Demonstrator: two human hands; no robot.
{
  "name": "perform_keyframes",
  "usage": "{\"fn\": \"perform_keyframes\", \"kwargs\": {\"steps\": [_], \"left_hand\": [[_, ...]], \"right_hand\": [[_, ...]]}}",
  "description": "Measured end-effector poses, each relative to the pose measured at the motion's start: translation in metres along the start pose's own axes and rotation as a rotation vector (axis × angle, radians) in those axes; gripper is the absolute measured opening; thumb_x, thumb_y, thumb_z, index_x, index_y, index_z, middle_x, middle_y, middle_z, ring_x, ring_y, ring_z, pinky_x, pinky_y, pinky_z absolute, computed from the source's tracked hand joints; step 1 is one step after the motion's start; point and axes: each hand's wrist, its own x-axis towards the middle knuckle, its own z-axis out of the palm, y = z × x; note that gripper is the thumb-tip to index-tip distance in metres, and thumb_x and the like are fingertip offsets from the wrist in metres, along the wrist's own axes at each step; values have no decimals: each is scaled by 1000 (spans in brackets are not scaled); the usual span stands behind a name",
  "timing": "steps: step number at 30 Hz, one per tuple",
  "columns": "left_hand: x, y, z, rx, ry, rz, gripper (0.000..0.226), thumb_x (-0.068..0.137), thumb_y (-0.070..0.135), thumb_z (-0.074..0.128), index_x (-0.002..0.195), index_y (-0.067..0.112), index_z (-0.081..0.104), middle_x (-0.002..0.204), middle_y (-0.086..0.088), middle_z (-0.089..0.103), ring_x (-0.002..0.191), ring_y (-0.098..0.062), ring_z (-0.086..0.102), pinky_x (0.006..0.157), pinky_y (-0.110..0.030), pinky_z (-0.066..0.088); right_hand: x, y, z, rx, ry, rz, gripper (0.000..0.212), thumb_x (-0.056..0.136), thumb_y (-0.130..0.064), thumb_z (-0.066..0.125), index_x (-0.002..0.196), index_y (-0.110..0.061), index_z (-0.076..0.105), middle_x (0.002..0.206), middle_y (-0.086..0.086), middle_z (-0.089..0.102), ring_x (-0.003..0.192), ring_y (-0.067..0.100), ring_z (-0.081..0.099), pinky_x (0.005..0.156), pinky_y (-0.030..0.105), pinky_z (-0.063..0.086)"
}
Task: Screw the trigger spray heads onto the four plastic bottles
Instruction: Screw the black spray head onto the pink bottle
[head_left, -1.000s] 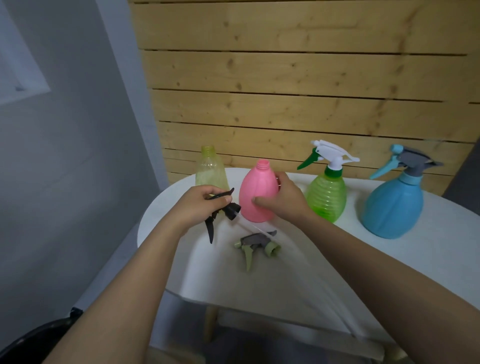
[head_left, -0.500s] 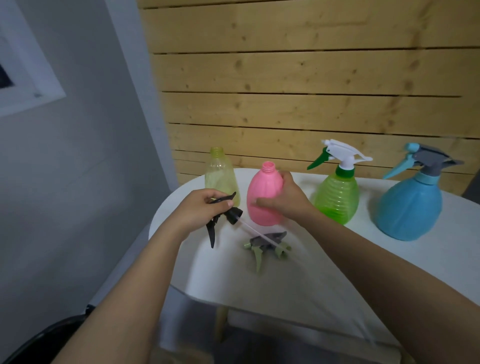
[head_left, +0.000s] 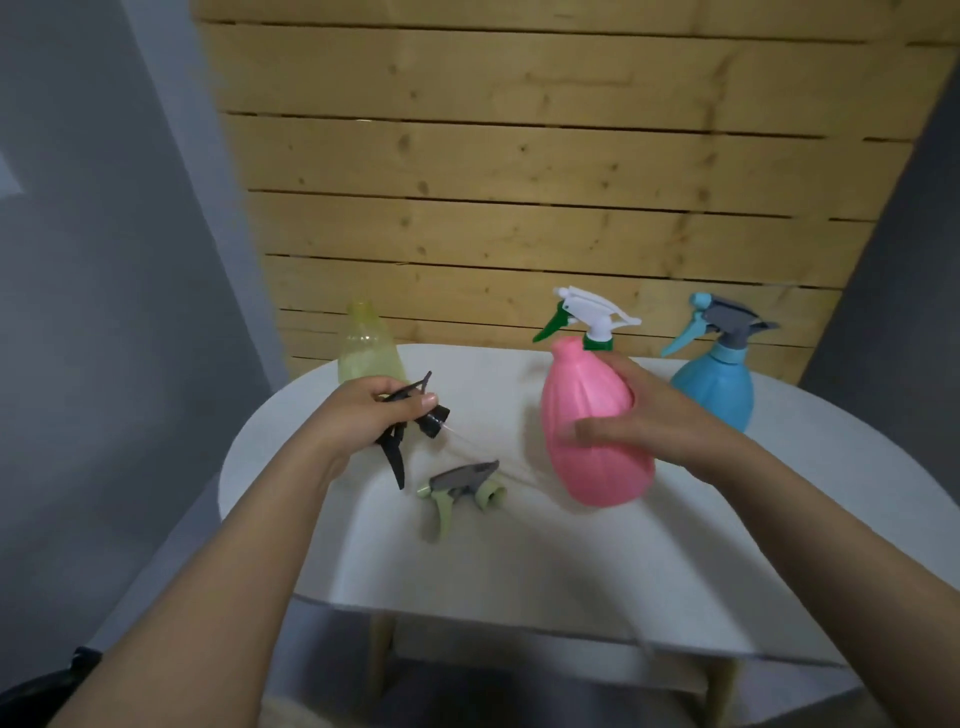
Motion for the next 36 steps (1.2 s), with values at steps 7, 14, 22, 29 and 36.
{"fn": "perform_keyframes", "kwargs": {"steps": [7,14,22,29,36], "left_hand": [[5,15,26,-204,50,48,21,81,40,66,90,21,68,76,2,65,72,-16,57,74,-30,50],[11,21,37,-275,39,43,16,84,36,63,89,21,66,73,1,61,70,-16,53,70,-29,45],[11,23,51,-220,16,94,19,83,32,65,91,16,66,74,0,66,65,-16,52,71,-30,47],[7,28,59,-144,56,153,23,78,32,71,91,14,67,70,3,67,56,-10,57,63,-26,46],[-5,34,79,-25,-71,246,14,76,31,73,80,21,64,59,9,69,52,-5,58,56,-18,47]], "right_hand": [[-33,34,-24,-399,69,-45,87,46,-49,78,126,-42,45,115,-7,58,105,24,53,83,41,52],[-39,49,-37,-435,84,-55,86,48,-45,79,127,-43,45,120,-7,55,110,25,48,89,44,49],[-40,50,-38,-443,54,-64,86,47,-48,78,126,-46,44,120,-11,54,111,22,45,90,42,48],[-37,47,-37,-414,-81,-61,85,50,-50,79,127,-46,43,115,-16,56,102,13,54,77,25,49],[-38,35,-28,-285,-212,-5,63,57,-44,81,105,-41,40,100,-6,64,89,15,63,74,31,53]]}}
